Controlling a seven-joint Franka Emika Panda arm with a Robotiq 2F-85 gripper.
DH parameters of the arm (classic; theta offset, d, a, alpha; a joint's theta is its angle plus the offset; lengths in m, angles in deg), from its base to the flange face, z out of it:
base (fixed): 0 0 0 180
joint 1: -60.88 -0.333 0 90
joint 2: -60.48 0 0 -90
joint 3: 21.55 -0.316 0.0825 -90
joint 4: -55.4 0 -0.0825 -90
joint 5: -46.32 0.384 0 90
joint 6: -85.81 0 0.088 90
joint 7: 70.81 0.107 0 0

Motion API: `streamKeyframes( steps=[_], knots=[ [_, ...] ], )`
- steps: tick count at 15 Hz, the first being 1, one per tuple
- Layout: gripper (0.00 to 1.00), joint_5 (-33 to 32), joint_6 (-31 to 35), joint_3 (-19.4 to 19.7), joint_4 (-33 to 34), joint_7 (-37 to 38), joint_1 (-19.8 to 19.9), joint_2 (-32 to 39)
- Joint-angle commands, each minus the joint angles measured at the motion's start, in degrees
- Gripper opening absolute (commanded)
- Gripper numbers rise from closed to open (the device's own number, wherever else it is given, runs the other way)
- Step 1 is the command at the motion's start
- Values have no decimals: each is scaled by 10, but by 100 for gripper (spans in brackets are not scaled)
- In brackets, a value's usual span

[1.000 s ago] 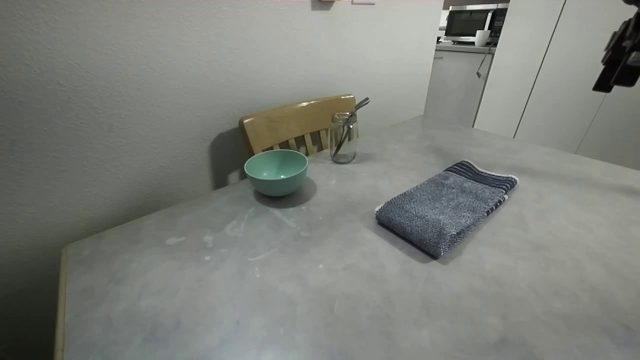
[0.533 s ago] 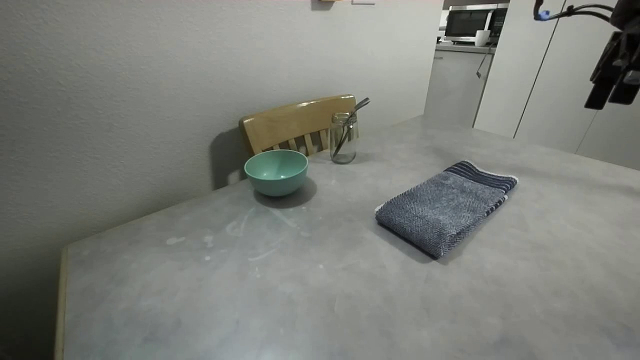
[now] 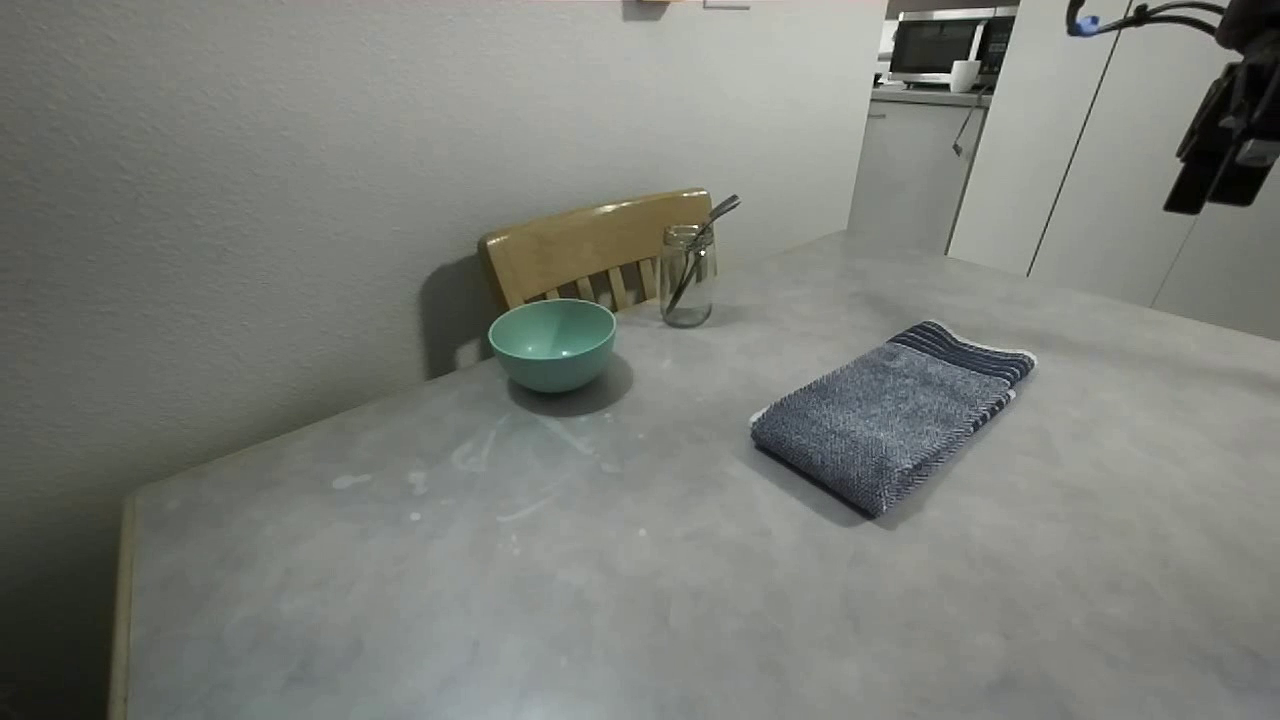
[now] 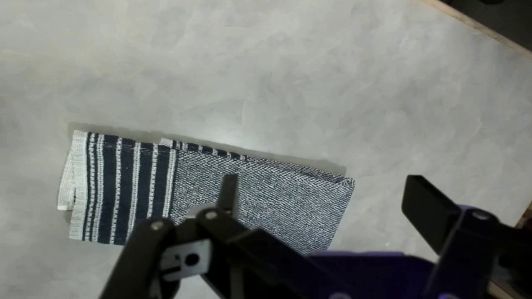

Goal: Unfold the towel once

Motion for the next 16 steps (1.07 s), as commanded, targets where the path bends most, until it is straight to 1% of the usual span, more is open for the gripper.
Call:
streamKeyframes(
  steps=[1,6,9,11,12,14,16],
  knots=[
    [100,-6,31,-14,-6,-18,27,5],
    [100,3,-7,13,23,-152,44,26],
    [100,7,-39,27,50,-228,61,55],
    [100,9,-74,33,80,-284,74,87],
    [100,2,-39,15,37,-234,77,41],
    [100,2,-55,16,57,-262,87,65],
    [100,2,-60,15,66,-267,89,77]
  ],
)
